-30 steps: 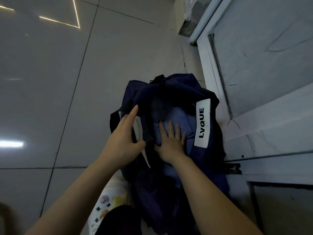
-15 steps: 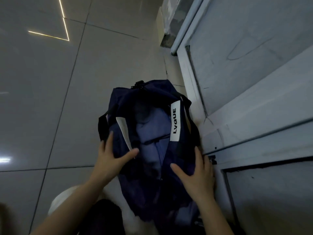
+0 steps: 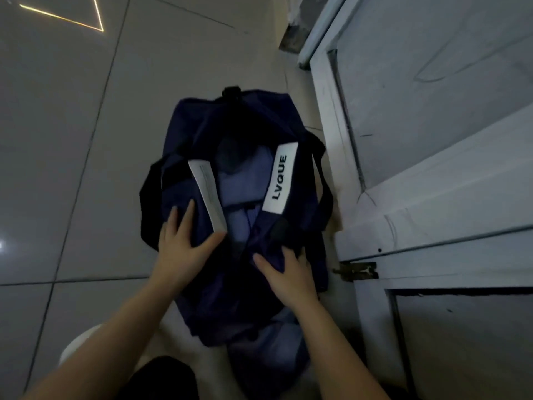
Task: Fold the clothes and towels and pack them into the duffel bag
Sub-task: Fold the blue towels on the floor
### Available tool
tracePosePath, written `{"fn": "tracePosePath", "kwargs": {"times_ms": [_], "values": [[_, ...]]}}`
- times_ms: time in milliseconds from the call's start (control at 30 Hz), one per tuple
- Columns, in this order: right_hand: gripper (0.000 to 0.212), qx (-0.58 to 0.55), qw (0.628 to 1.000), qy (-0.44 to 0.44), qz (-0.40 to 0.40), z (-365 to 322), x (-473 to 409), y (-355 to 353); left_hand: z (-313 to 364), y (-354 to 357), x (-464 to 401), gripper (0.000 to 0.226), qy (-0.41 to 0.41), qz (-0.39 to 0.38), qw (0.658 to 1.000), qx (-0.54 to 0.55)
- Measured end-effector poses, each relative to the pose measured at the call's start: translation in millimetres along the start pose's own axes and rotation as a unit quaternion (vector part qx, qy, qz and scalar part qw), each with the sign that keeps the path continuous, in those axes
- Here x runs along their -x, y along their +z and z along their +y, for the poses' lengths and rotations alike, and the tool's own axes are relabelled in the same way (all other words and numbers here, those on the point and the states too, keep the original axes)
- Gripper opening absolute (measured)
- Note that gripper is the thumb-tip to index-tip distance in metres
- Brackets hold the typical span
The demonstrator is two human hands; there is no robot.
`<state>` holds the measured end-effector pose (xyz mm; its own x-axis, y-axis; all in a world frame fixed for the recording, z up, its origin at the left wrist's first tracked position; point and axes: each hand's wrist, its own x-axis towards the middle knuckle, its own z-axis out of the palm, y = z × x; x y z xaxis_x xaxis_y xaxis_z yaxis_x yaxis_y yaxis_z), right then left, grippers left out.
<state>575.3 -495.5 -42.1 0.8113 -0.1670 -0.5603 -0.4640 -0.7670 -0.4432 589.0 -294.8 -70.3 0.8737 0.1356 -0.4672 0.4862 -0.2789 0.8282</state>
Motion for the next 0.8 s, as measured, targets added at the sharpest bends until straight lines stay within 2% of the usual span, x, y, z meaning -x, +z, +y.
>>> {"fn": "tracePosePath", "kwargs": {"times_ms": [133,233,400,433,500,600,667,767,800], "values": [[0.066,0.010,0.996,-0.080,-0.023,-53,-15,22,3,-52,-38,0.069,0.014,0.079,0.996,-0.034],[0.054,0.011,0.993,-0.097,-0.061,-97,-26,38,7,-96,-54,0.054,-0.002,0.130,0.991,-0.025],[0.055,0.050,0.987,-0.127,-0.081,-141,-42,56,19,-146,-57,0.025,-0.016,0.190,0.981,-0.049],[0.055,0.060,0.987,-0.129,-0.078,-143,-44,58,19,-153,-59,0.021,-0.014,0.199,0.979,-0.033],[0.048,0.068,0.987,-0.139,-0.047,-142,-43,59,20,-161,-62,0.020,-0.029,0.214,0.974,0.070],[0.009,0.066,0.981,-0.181,0.014,-140,-35,56,28,-165,-58,0.002,-0.082,0.206,0.942,0.253],[0.013,0.056,0.977,-0.204,0.003,-141,-30,51,24,-169,-55,0.012,-0.094,0.184,0.931,0.302],[0.010,-0.011,0.984,-0.177,-0.019,-139,-25,34,15,-178,-46,0.010,-0.103,0.141,0.925,0.338],[0.019,-0.012,0.985,-0.172,-0.029,-135,-23,28,12,-181,-43,0.013,-0.104,0.136,0.923,0.345]]}}
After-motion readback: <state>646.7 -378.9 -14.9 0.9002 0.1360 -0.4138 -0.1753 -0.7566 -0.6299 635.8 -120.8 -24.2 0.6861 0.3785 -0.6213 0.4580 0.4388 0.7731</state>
